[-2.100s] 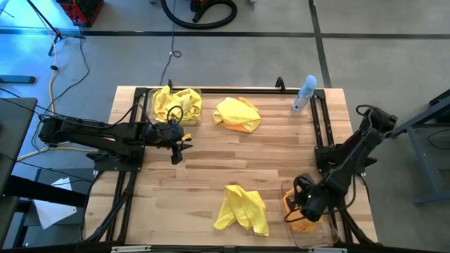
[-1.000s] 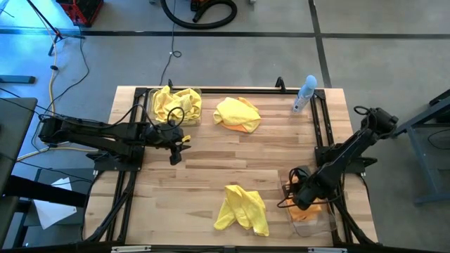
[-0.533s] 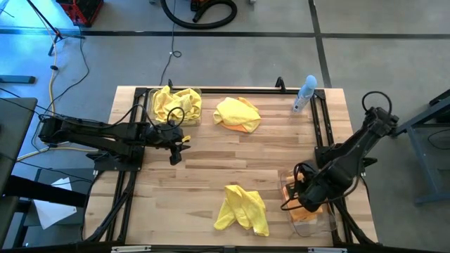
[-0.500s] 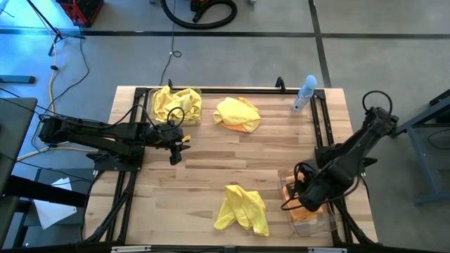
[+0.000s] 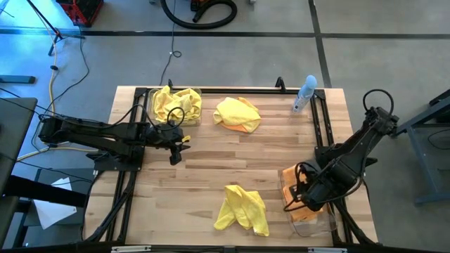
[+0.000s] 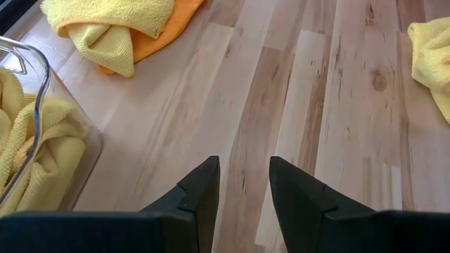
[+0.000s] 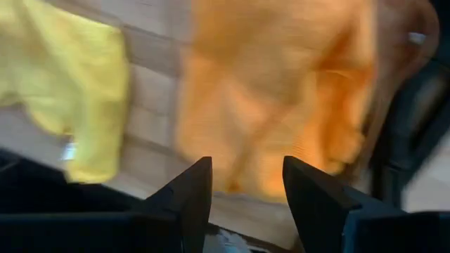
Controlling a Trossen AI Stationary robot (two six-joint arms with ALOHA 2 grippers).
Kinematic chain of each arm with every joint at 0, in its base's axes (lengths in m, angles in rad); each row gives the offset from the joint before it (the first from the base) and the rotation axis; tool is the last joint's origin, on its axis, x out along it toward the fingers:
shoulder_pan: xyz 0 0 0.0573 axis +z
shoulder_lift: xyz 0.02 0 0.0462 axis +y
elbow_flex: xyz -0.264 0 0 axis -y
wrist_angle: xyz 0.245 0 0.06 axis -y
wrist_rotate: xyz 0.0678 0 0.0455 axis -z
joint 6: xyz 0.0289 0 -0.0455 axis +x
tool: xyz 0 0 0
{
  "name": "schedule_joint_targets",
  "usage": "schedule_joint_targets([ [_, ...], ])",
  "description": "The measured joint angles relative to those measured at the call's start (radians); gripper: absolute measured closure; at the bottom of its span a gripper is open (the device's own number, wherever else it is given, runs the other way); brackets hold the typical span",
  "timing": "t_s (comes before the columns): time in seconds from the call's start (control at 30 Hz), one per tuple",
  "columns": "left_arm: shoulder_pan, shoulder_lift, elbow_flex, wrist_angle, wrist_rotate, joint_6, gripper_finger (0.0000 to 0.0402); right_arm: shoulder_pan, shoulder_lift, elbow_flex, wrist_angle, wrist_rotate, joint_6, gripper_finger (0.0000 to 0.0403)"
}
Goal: Sort microfiber towel by color & place in baskets
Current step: Put the orange towel into the bottom transparent bin
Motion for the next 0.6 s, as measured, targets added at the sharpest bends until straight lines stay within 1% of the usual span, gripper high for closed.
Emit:
schedule_joint_targets([
  [0.07, 0.0, 0.0, 0.0, 0.0, 0.0, 0.0, 0.0288, 0.0, 0.001, 0.0, 0.002, 0.043, -0.002, 0.0233],
  [0.13, 0.0, 0.0, 0.0, 0.0, 0.0, 0.0, 0.0288, 0.0, 0.011, -0.001, -0.048, 0.084, 0.02, 0.0233],
  [0.23, 0.0, 0.0, 0.0, 0.0, 0.0, 0.0, 0.0288, -0.001, 0.037, -0.028, -0.128, 0.087, 0.049, 0.0233],
  [0.3, 0.0, 0.0, 0.0, 0.0, 0.0, -0.001, 0.0288, -0.001, 0.049, -0.073, -0.119, 0.084, 0.056, 0.0233],
  [0.33, 0.0, 0.0, 0.0, 0.0, 0.0, -0.001, 0.0288, -0.001, 0.053, -0.102, -0.086, 0.084, 0.056, 0.0234],
  [0.4, 0.0, 0.0, 0.0, 0.0, 0.0, -0.001, 0.0288, -0.001, 0.053, -0.172, 0.032, 0.082, 0.056, 0.0234],
  [0.6, 0.0, 0.0, 0.0, 0.0, 0.0, -0.001, 0.0288, -0.001, 0.054, -0.454, 0.47, 0.044, 0.063, 0.0234],
])
